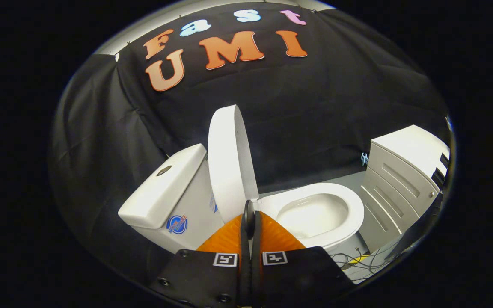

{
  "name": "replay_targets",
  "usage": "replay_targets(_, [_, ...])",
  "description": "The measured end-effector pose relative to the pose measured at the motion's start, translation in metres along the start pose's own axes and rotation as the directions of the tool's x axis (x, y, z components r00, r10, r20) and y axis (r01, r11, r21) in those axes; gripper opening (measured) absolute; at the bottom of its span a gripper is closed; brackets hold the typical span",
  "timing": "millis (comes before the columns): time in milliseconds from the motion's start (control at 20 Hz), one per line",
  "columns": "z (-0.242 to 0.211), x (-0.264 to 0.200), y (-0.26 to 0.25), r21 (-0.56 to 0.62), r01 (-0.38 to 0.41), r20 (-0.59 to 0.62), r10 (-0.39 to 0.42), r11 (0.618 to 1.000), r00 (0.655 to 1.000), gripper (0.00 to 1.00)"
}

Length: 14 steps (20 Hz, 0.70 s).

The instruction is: Open the toilet lid.

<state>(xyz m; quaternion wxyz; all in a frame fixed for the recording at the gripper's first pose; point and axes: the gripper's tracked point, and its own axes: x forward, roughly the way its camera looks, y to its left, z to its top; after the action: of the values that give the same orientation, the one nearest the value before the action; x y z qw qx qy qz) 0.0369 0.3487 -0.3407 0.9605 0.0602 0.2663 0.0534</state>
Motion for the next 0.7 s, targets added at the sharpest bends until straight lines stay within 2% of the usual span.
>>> replay_targets(700, [-0.018,0.007,0.075,-0.155,-0.052,-0.023,0.049,0.986,0.999,0.08])
